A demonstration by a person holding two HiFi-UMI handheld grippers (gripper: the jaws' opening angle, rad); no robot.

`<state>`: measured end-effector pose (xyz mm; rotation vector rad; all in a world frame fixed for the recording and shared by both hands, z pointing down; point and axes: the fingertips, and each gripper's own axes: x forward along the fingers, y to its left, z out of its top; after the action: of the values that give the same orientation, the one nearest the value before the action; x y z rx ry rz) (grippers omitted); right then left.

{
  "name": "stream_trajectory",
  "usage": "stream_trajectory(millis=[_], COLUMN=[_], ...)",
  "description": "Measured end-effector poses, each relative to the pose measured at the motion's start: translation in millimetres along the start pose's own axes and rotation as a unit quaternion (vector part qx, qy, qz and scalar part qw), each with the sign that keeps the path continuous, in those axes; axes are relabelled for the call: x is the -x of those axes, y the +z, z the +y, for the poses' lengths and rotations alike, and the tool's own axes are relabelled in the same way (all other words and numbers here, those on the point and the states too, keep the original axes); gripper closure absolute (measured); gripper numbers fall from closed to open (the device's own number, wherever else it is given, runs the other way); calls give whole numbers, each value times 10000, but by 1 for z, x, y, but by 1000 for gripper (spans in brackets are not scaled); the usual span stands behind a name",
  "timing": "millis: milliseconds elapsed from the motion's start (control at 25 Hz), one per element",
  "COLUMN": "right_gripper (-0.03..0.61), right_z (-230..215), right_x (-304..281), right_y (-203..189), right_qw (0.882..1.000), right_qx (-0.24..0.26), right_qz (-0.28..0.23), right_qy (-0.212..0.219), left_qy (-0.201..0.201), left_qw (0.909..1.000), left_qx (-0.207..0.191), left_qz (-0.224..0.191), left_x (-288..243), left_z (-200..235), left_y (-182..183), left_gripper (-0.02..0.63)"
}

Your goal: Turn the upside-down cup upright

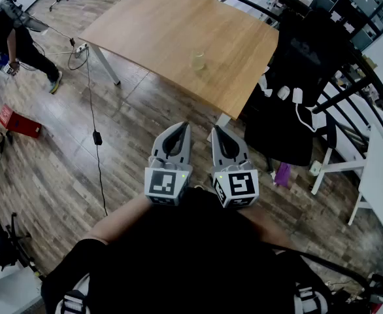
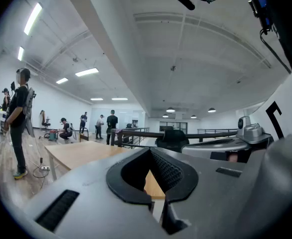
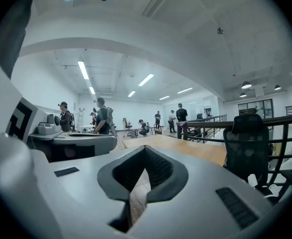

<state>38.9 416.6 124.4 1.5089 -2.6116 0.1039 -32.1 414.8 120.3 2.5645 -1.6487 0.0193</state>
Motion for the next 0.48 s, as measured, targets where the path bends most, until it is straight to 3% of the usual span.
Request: stream_trajectory(millis=[480], right_gripper=[566], right_z=[21], right_x=[-27], right_y=[-3], right_qw=[9998], right_qx=[-56], right_qz=[31], right_qy=[-195], left_qy=[-165], left_qw=[9998], left_qx=[4], left_qz=[58], left_x=[7], left_z=[35], left_y=[-6], left_gripper=[606])
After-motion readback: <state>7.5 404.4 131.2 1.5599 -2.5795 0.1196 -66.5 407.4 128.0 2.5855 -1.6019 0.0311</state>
